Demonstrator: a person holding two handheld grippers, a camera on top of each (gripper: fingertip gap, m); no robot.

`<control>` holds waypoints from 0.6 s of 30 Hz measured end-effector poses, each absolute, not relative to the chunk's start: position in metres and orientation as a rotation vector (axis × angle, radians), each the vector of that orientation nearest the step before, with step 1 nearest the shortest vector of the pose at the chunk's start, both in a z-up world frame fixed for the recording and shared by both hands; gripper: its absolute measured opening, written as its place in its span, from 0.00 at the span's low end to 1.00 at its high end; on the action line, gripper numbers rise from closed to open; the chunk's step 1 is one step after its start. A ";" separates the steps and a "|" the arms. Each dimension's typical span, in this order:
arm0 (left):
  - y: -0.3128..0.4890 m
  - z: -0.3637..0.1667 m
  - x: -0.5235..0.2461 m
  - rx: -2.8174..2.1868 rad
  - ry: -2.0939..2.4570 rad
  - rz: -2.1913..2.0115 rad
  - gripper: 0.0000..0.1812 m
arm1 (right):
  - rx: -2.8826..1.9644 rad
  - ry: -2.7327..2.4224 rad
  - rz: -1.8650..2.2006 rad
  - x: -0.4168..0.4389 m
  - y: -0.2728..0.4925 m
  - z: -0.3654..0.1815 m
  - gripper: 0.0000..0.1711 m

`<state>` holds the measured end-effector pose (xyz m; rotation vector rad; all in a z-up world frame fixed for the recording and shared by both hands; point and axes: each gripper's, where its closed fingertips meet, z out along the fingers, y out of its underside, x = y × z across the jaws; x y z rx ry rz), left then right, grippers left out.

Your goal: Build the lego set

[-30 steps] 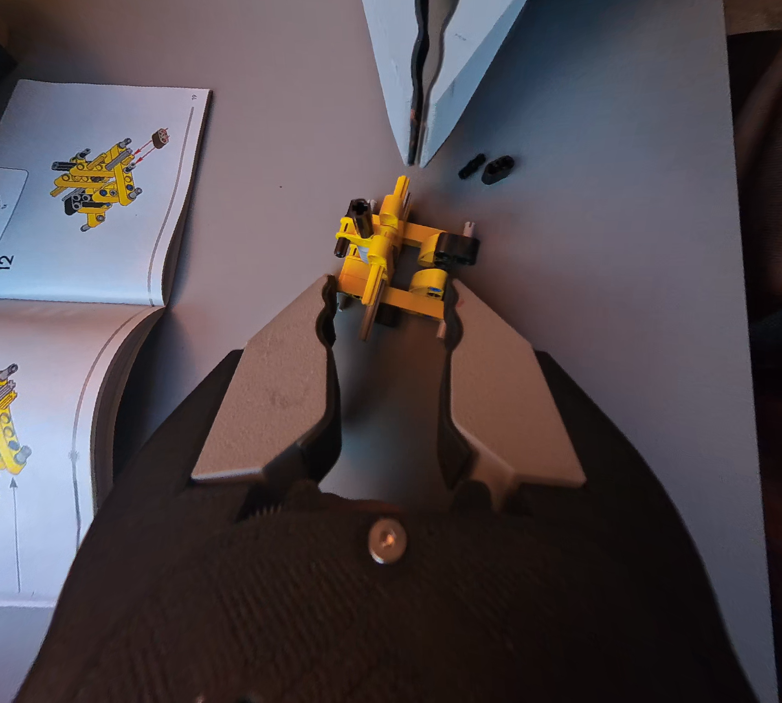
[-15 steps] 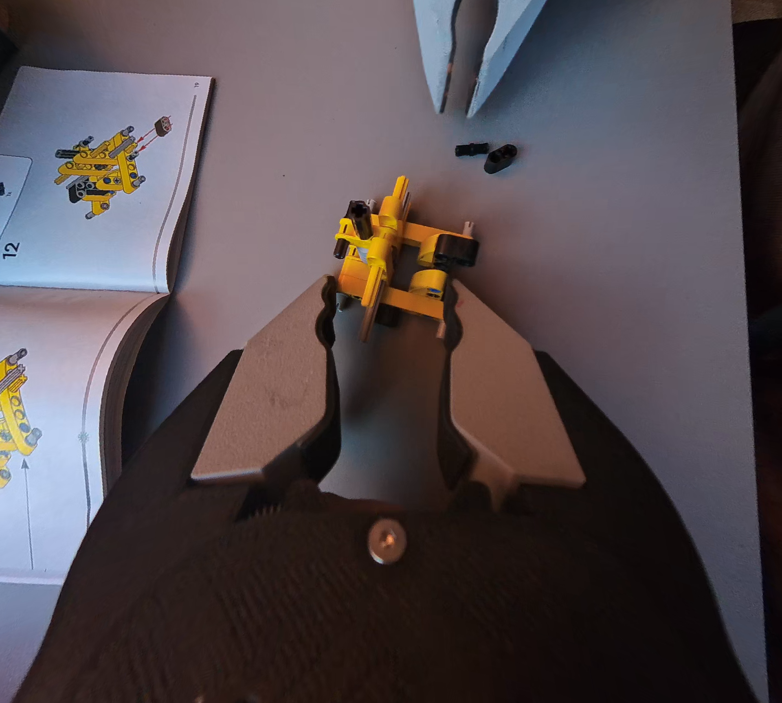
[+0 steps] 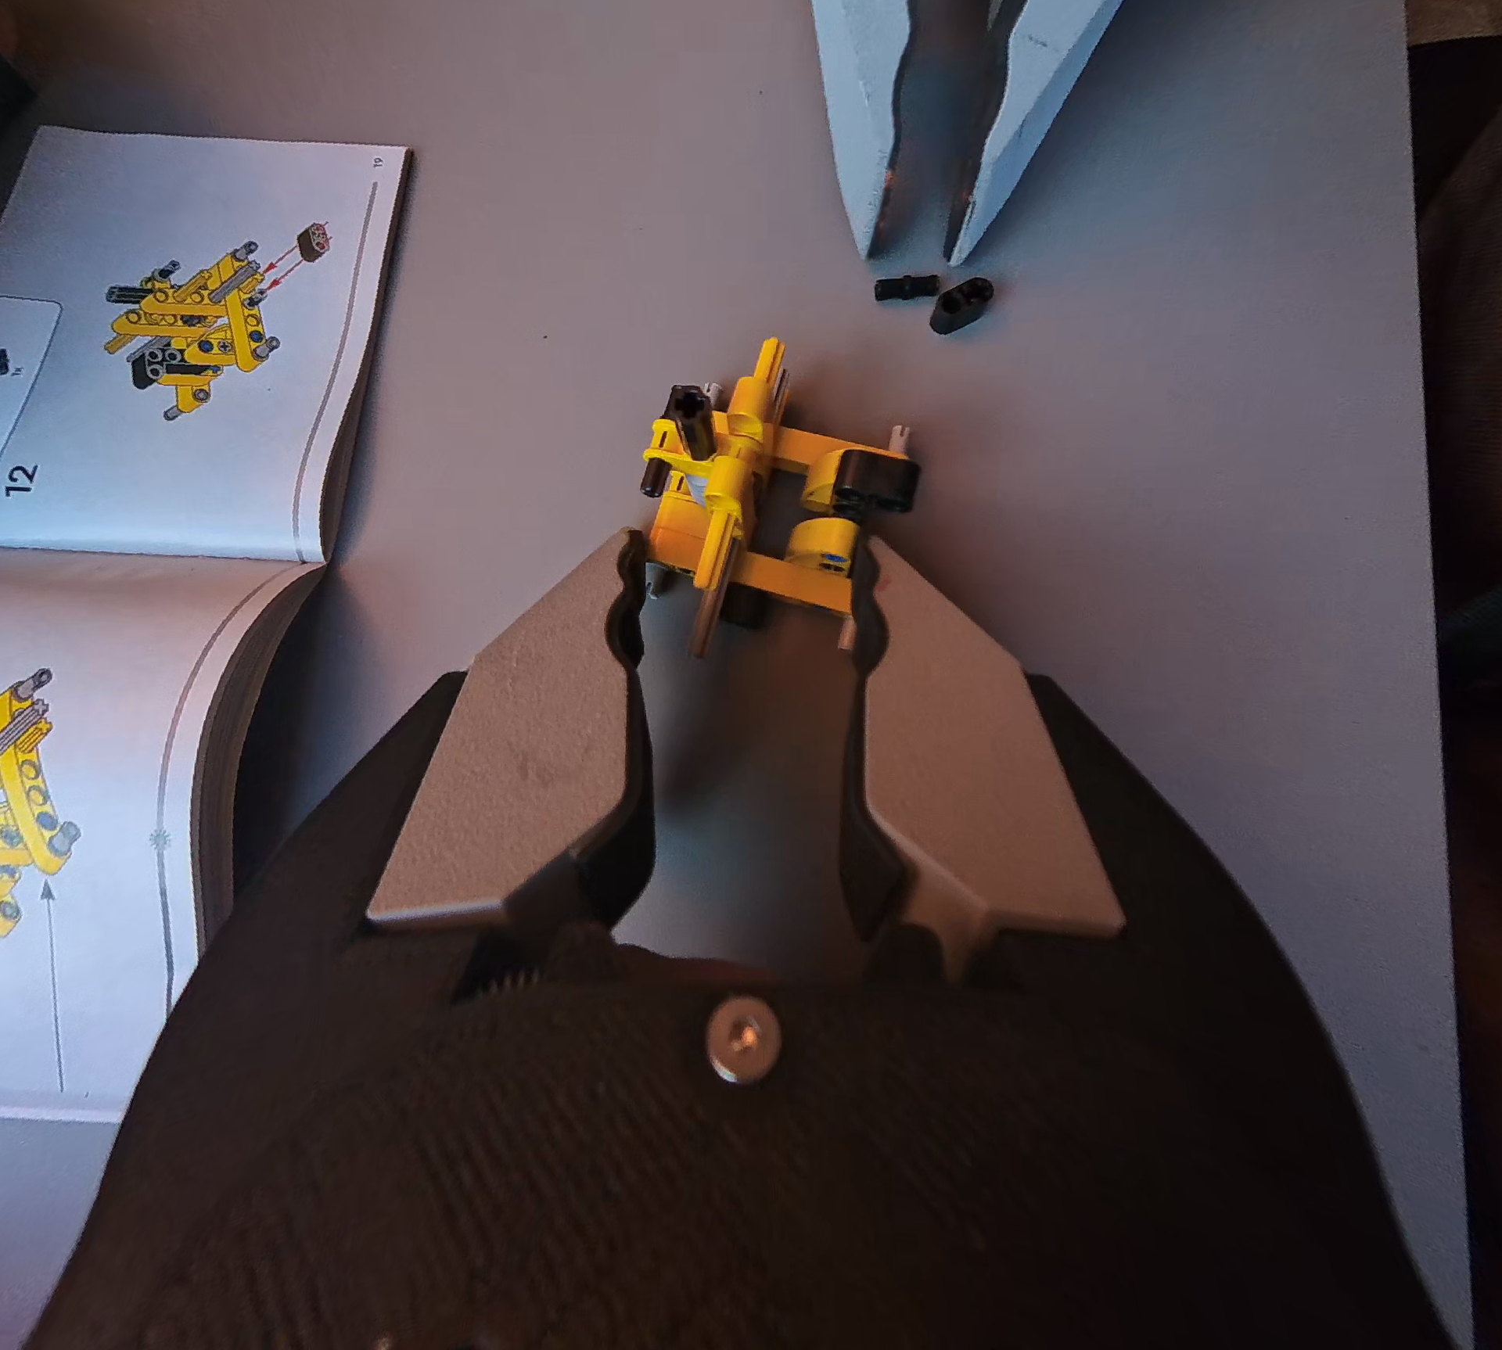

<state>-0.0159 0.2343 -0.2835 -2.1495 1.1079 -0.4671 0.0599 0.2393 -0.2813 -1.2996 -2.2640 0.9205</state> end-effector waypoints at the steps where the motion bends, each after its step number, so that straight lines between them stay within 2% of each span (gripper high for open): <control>1: 0.234 -0.284 -0.016 -2.149 1.108 -0.467 0.27 | -1.292 -2.265 0.923 0.060 0.239 -0.281 0.09; 13: 0.234 -0.284 -0.016 -2.151 1.107 -0.465 0.27 | -1.314 -2.165 0.922 0.043 0.246 -0.283 0.08; 18: 0.234 -0.284 -0.016 -2.150 1.105 -0.467 0.27 | -1.297 -2.197 0.928 0.050 0.247 -0.283 0.12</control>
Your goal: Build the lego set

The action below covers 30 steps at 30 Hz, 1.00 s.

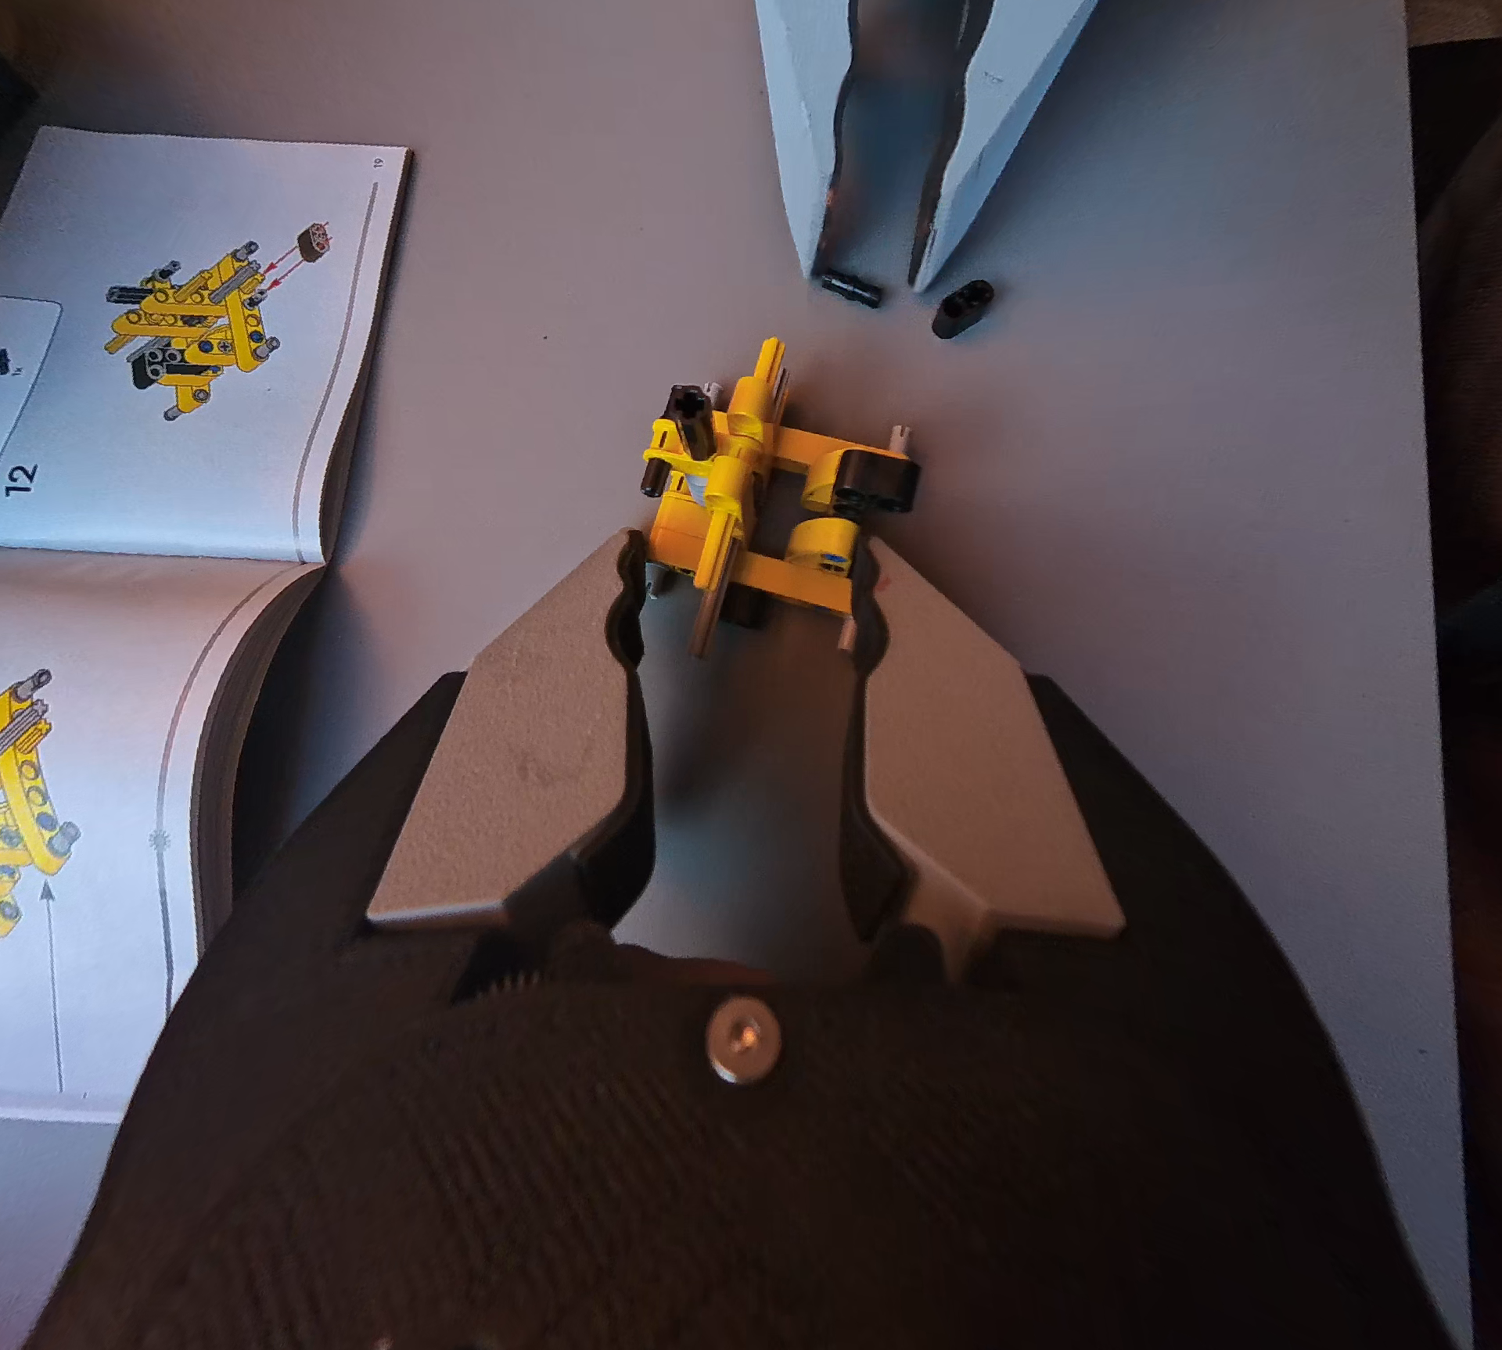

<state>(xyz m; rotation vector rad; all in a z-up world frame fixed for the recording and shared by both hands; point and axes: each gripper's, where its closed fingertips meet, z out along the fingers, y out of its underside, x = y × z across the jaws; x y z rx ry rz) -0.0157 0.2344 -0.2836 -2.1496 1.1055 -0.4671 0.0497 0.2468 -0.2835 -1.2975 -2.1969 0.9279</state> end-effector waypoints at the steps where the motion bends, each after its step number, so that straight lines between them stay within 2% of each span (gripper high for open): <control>1: 0.234 -0.284 -0.016 -2.150 1.106 -0.467 0.27 | -1.294 -2.205 0.929 0.051 0.247 -0.283 0.11; 11: 0.234 -0.284 -0.016 -2.149 1.105 -0.465 0.27 | -1.235 -2.202 0.939 0.054 0.247 -0.275 0.07; 16: 0.234 -0.284 -0.016 -2.148 1.105 -0.466 0.27 | -1.237 -2.215 0.922 0.052 0.246 -0.284 0.00; 21: 0.234 -0.283 -0.016 -2.149 1.105 -0.466 0.27 | -1.236 -2.219 0.938 0.051 0.244 -0.283 0.00; 24: 0.234 -0.283 -0.016 -2.149 1.104 -0.466 0.27 | -1.245 -2.211 0.939 0.050 0.245 -0.283 0.03; 30: 0.234 -0.283 -0.015 -2.149 1.104 -0.466 0.27 | -1.228 -2.219 0.938 0.050 0.242 -0.283 0.00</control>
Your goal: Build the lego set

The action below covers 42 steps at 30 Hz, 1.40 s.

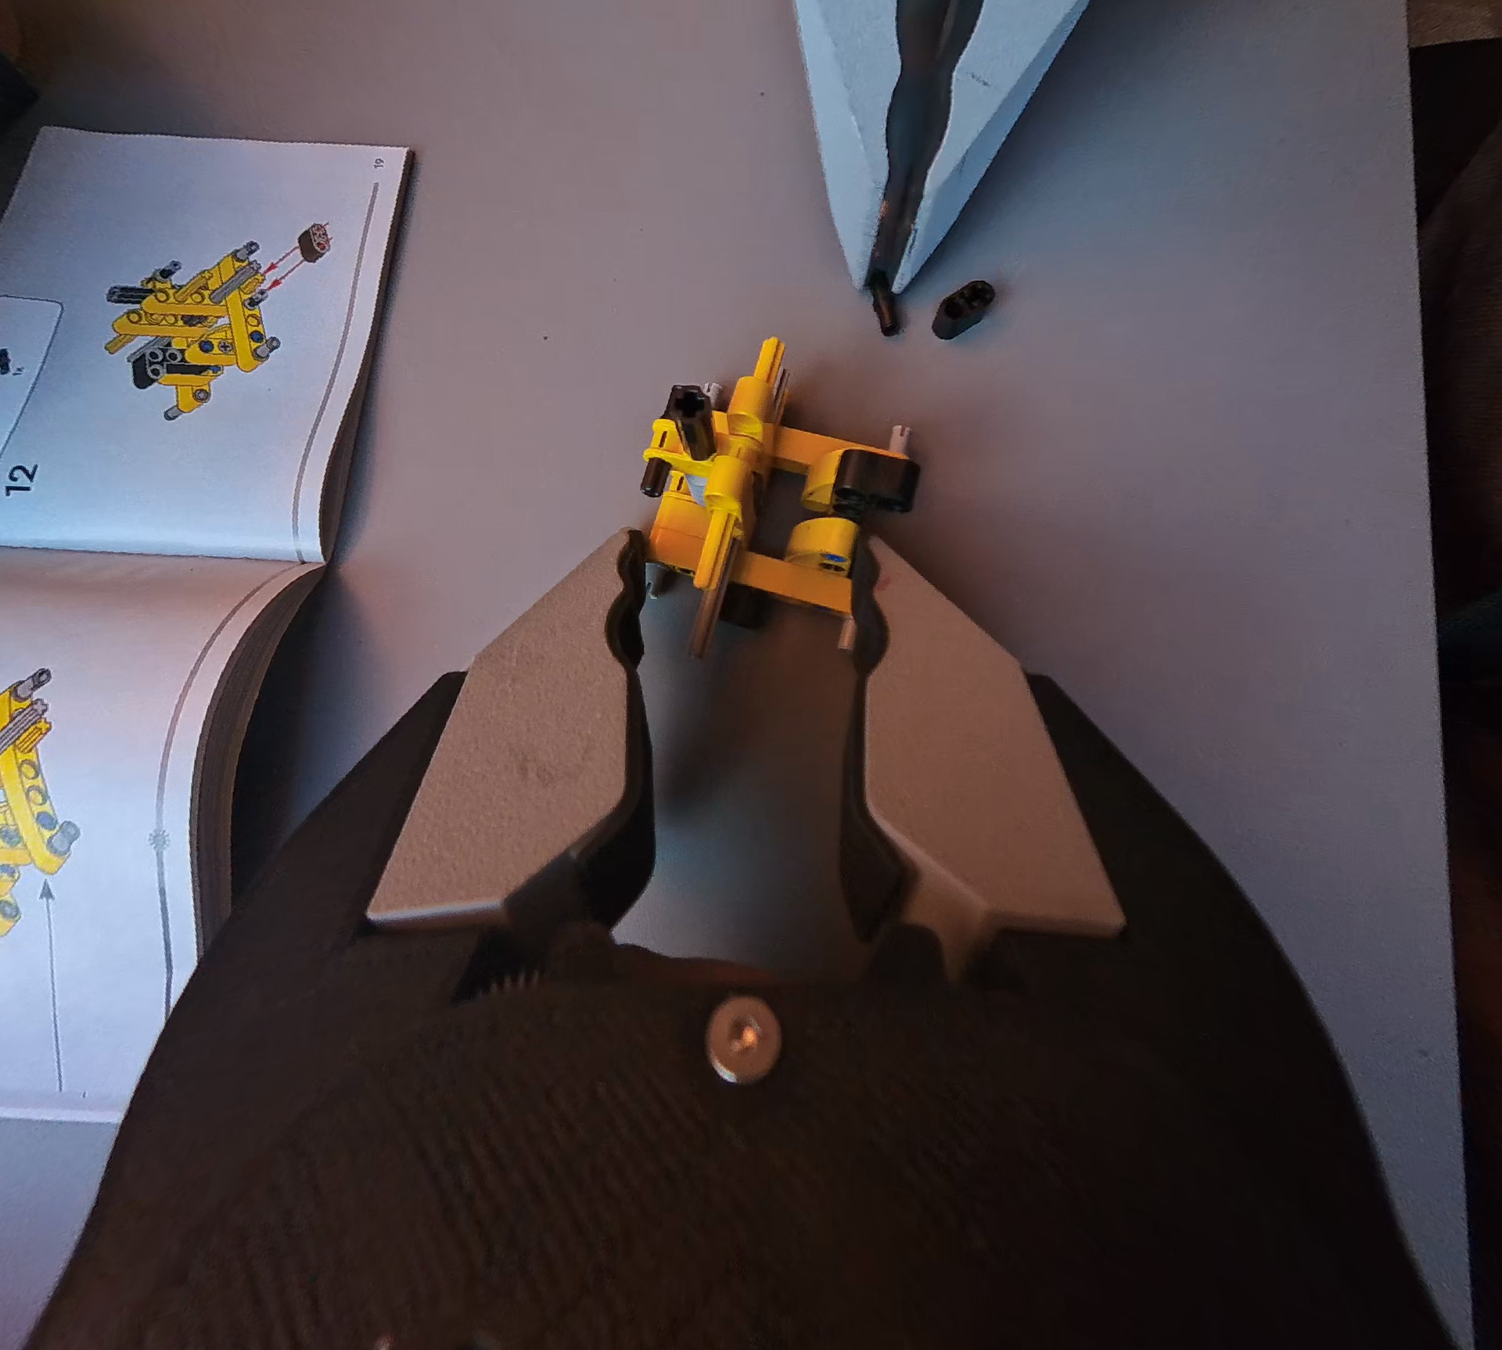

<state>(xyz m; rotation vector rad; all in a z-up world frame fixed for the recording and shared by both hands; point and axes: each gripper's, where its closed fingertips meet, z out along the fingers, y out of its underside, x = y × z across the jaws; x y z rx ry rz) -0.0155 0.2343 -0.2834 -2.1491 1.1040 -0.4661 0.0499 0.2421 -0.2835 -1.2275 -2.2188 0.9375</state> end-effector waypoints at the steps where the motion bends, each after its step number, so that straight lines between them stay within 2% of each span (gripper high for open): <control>1: 0.234 -0.283 -0.016 -2.149 1.104 -0.466 0.27 | -1.230 -2.219 0.938 0.050 0.242 -0.283 0.00; 22: 0.234 -0.284 -0.016 -2.150 1.103 -0.465 0.27 | -1.248 -2.225 0.962 0.052 0.242 -0.283 0.05; 27: 0.234 -0.284 -0.016 -2.149 1.104 -0.465 0.27 | -1.231 -2.227 0.953 0.051 0.240 -0.284 0.00; 42: 0.233 -0.283 -0.014 -2.145 1.112 -0.470 0.27 | -1.410 -2.071 0.912 0.016 0.238 -0.282 0.00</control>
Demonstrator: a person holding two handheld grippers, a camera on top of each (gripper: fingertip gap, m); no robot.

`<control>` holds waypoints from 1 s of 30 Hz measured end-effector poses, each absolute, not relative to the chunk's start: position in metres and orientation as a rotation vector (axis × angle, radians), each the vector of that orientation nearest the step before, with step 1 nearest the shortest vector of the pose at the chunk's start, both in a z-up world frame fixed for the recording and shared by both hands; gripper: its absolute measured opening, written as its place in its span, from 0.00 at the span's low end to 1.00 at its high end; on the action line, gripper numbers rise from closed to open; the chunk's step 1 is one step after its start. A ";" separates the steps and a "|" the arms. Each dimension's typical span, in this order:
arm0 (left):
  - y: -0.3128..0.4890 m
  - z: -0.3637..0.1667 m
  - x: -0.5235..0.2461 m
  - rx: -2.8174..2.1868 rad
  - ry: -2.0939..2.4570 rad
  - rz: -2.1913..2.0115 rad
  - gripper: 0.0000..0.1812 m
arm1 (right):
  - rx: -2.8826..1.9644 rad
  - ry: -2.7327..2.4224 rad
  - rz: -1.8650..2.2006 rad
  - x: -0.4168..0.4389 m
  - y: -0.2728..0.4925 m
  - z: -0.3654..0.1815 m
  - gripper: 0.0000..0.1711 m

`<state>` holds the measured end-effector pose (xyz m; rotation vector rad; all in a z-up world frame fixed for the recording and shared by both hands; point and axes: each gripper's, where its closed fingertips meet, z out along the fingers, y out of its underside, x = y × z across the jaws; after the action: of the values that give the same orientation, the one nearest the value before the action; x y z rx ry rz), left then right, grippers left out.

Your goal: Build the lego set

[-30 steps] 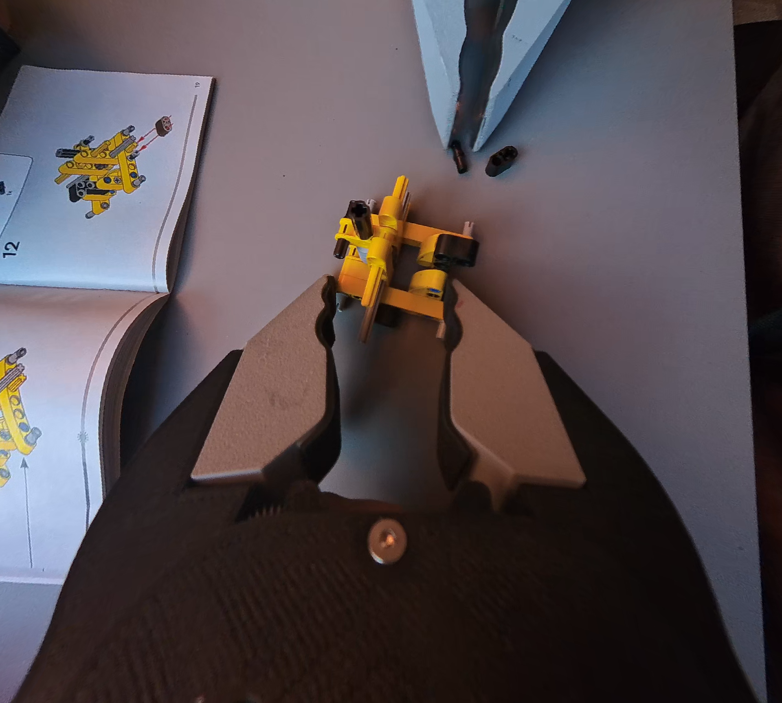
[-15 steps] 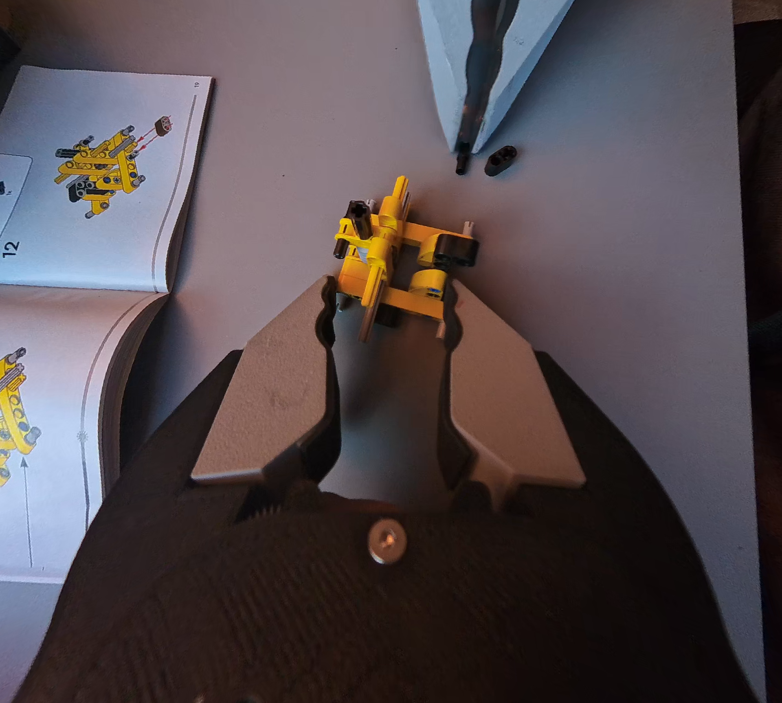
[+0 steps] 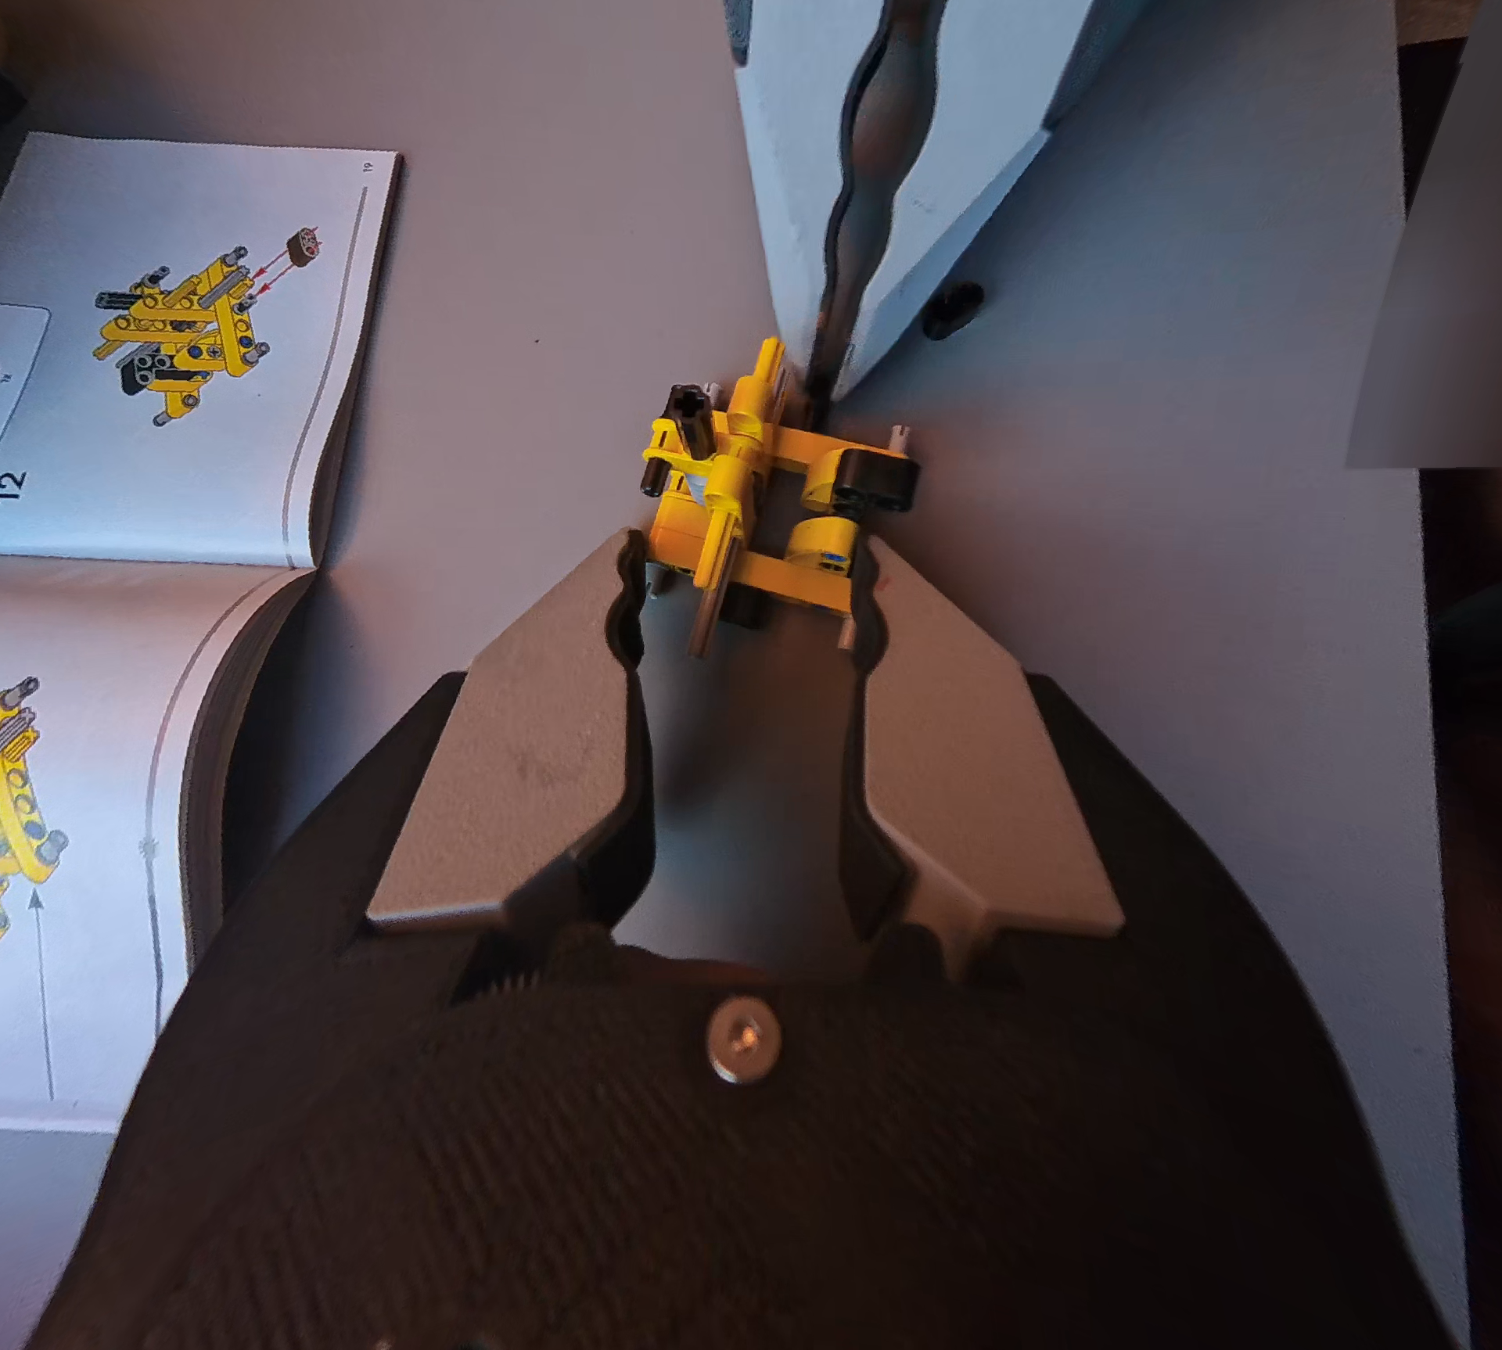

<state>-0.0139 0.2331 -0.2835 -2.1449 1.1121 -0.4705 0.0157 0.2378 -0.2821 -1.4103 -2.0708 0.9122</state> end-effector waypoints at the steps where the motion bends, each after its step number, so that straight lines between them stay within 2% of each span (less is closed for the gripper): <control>1: 0.232 -0.283 -0.013 -2.144 1.116 -0.472 0.27 | -1.424 -2.070 0.904 0.015 0.239 -0.283 0.00; 30: 0.232 -0.283 -0.013 -2.148 1.118 -0.465 0.27 | -1.486 -2.021 0.980 0.014 0.239 -0.279 0.00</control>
<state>-0.0132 0.2324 -0.2835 -2.1481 1.1180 -0.4652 0.0143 0.2392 -0.2786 -1.4862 -2.0214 0.9797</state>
